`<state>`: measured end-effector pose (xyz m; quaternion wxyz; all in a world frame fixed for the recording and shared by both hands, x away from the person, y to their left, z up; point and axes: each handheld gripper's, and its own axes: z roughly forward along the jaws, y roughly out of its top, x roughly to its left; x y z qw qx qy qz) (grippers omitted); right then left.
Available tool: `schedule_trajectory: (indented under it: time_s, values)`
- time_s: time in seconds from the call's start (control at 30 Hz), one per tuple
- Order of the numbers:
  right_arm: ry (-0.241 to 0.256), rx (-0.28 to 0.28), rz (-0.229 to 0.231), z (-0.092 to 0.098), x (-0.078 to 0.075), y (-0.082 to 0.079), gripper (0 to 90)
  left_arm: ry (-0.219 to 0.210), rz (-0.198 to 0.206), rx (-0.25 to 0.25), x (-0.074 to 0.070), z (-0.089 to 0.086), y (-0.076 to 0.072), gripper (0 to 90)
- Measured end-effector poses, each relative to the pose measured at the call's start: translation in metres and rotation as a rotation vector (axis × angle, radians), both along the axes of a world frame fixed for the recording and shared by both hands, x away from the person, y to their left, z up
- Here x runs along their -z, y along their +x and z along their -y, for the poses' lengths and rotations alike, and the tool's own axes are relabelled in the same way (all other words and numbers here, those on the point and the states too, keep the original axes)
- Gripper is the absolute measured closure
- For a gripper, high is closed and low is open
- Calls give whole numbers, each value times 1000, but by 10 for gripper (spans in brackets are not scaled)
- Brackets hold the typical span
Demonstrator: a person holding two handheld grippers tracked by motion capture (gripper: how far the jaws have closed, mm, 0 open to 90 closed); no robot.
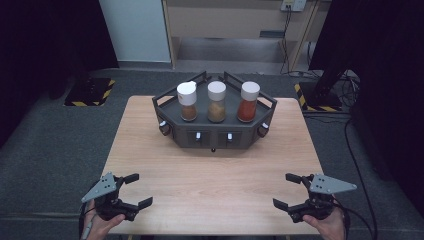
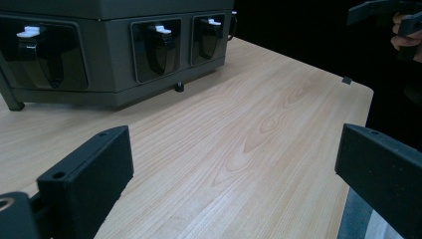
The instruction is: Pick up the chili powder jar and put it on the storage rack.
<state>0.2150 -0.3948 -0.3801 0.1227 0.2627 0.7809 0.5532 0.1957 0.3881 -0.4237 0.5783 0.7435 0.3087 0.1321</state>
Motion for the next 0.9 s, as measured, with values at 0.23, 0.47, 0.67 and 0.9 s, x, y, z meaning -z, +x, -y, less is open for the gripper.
schedule_trajectory:
  time_s: [0.23,0.47,0.67,0.9]
  values:
    - [8,-1,4,0,10,0,66,-6,3,4,1,0,1,5]
    - [-1,0,13,-1,14,-1,69,-11,9,5,1,0,1,5]
    - [6,25,13,1,17,-3,67,-13,21,6,2,-1,-1,6]
    - [16,42,5,2,19,-3,65,-5,34,17,1,-1,-3,6]
